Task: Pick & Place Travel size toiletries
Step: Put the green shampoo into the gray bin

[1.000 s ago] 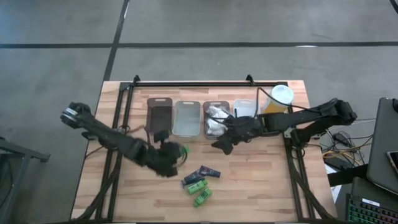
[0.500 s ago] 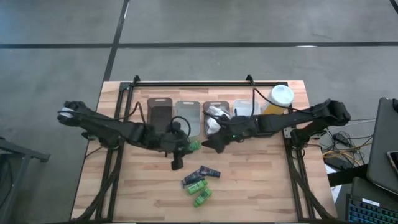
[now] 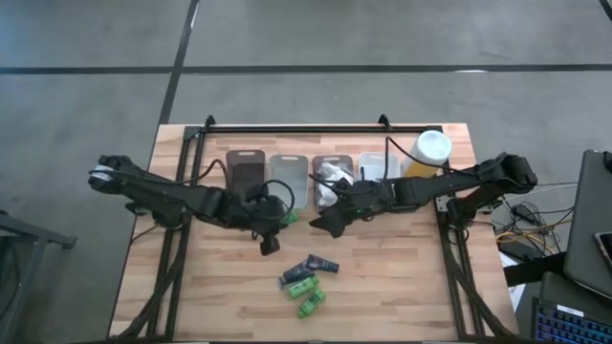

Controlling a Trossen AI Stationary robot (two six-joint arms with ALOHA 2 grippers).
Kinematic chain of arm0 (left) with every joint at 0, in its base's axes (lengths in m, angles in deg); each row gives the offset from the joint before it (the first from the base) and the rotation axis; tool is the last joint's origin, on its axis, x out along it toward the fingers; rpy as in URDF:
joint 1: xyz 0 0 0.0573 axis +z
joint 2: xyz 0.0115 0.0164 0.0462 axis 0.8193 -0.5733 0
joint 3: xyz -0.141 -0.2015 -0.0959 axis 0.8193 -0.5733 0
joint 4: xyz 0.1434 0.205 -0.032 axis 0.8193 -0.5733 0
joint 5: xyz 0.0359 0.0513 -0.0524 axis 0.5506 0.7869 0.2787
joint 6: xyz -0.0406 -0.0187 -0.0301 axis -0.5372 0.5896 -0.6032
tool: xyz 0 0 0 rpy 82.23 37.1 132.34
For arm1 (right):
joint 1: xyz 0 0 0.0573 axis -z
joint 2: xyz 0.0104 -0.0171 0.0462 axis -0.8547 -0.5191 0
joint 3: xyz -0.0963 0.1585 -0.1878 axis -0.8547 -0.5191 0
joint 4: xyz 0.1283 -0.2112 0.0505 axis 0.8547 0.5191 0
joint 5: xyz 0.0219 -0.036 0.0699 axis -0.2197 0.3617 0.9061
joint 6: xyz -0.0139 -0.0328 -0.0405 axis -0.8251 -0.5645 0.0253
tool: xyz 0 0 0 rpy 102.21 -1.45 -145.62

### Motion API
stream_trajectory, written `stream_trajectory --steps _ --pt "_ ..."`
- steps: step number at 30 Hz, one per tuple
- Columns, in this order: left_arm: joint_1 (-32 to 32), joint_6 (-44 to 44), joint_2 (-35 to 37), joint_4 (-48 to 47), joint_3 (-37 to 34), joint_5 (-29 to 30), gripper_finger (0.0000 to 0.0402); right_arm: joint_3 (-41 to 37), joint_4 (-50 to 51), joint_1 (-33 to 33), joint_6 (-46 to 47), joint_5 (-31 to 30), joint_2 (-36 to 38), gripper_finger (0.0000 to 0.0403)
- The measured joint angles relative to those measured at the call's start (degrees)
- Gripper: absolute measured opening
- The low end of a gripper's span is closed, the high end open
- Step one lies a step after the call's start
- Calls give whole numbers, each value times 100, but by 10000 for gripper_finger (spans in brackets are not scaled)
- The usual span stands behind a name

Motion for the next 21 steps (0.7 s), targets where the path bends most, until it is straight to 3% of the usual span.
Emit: stream_trajectory --steps 3,8,12,14,21 --pt "59 -918 1 -286 0 141 124 0 68 1 128 0 3 332" --pt "442 -2643 4 22 -2 -177 124 0 162 3 282 -2 -1 322" --pt "542 -1555 7 1100 1 -997 124 0 155 40 282 0 -1 318" --pt "477 -1047 11 1329 1 -1036 124 0 128 45 301 -2 -1 320" --pt "568 -1227 -2 1197 3 -788 124 0 81 46 399 0 -1 340"
